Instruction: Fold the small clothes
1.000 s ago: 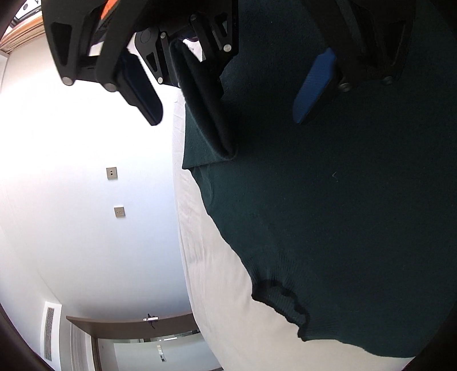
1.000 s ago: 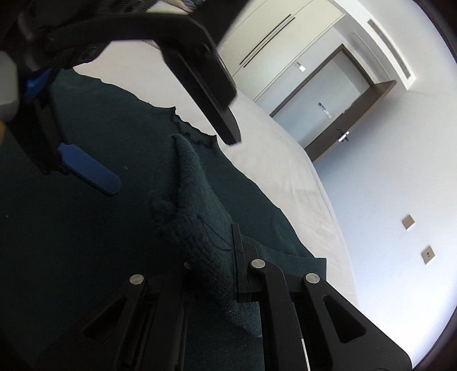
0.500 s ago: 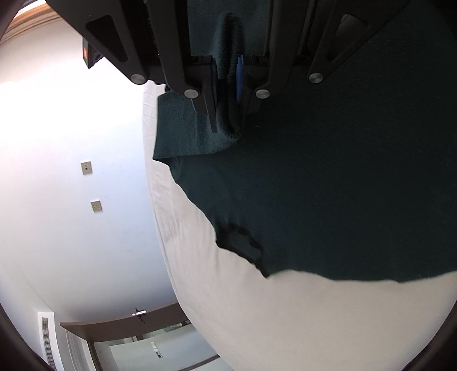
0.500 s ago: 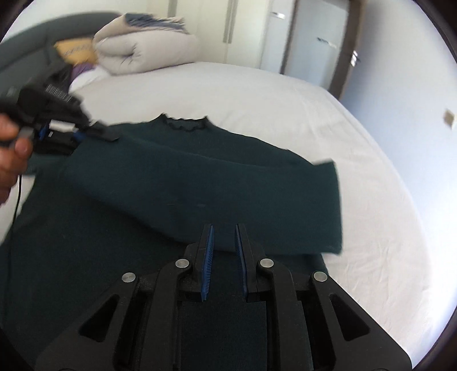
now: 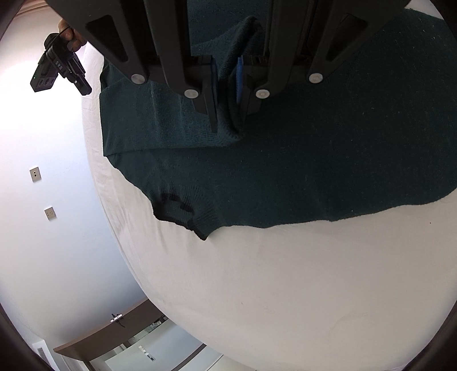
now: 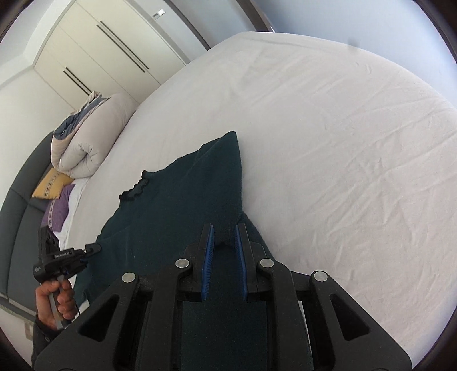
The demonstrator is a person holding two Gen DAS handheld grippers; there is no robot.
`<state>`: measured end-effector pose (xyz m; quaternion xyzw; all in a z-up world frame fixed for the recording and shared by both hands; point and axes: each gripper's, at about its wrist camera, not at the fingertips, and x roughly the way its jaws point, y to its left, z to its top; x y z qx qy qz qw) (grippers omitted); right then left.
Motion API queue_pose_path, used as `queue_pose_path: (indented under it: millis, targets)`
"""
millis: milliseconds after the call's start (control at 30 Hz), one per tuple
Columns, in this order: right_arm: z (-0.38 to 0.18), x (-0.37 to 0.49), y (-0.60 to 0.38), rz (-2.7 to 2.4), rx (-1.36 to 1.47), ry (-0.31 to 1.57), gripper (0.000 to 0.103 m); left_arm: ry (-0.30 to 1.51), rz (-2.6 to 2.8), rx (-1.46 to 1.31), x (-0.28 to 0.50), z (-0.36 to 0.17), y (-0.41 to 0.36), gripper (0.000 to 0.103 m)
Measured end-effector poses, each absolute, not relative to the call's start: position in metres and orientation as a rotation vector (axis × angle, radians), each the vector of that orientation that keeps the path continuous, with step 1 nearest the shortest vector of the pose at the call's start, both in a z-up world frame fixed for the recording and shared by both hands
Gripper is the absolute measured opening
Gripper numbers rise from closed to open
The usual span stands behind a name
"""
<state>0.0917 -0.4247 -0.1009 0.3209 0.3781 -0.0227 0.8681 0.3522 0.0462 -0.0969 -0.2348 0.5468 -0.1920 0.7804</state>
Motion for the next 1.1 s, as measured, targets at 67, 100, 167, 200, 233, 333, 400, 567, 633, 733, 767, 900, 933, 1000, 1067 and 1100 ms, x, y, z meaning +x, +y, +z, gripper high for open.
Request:
queue_pose_path:
  millis: [67, 100, 167, 200, 233, 333, 400, 567, 633, 733, 767, 900, 933, 1000, 1067, 1100]
  targets:
    - [-0.084, 0.084, -0.431, -0.032, 0.695, 0.769, 0.015, 1.169, -0.418, -0.528, 0.344, -0.092, 0.055, 0.009]
    - [-0.075, 0.079, -0.435, -0.025, 0.701, 0.762, 0.015, 1.164, -0.420, -0.534, 0.340, -0.090, 0.056, 0.009]
    - [-0.068, 0.090, -0.438, -0.009, 0.696, 0.764, 0.015, 1.168, -0.418, -0.533, 0.336, -0.092, 0.056, 0.009]
    - [-0.063, 0.093, -0.438, 0.002, 0.695, 0.767, 0.015, 1.174, -0.414, -0.531, 0.336, -0.092, 0.055, 0.009]
    - [-0.063, 0.100, -0.439, 0.017, 0.697, 0.772, 0.015, 1.181, -0.408, -0.529, 0.337, -0.097, 0.053, 0.009]
    - [-0.057, 0.120, -0.445, 0.109, 0.745, 0.801, 0.015, 1.196, -0.390, -0.544, 0.340, -0.110, 0.053, 0.010]
    - [-0.050, 0.133, -0.455, 0.177, 0.805, 0.817, 0.015, 1.200, -0.378, -0.541, 0.341, -0.116, 0.053, 0.011]
    - [-0.075, 0.184, -0.471, 0.271, 0.952, 0.868, 0.015, 1.188, -0.370, -0.519, 0.336, -0.119, 0.054, 0.013]
    - [-0.089, 0.200, -0.481, 0.272, 1.009, 0.876, 0.015, 1.182, -0.366, -0.520, 0.336, -0.122, 0.054, 0.013]
    - [-0.127, 0.224, -0.487, 0.231, 1.093, 0.928, 0.015, 1.172, -0.369, -0.528, 0.339, -0.125, 0.056, 0.013]
    - [-0.139, 0.227, -0.489, 0.232, 1.136, 0.938, 0.015, 1.168, -0.369, -0.532, 0.340, -0.126, 0.057, 0.013]
    - [-0.154, 0.212, -0.488, 0.286, 1.191, 0.901, 0.015, 1.157, -0.368, -0.516, 0.341, -0.125, 0.056, 0.013]
    - [-0.154, 0.206, -0.485, 0.299, 1.182, 0.911, 0.015, 1.155, -0.368, -0.520, 0.342, -0.125, 0.056, 0.013]
    - [-0.152, 0.193, -0.477, 0.319, 1.148, 0.940, 0.015, 1.154, -0.369, -0.523, 0.343, -0.124, 0.056, 0.013]
    - [-0.153, 0.179, -0.467, 0.347, 1.094, 0.979, 0.015, 1.155, -0.369, -0.529, 0.343, -0.125, 0.057, 0.013]
    - [-0.156, 0.173, -0.464, 0.363, 1.085, 0.990, 0.015, 1.151, -0.371, -0.530, 0.343, -0.126, 0.056, 0.013]
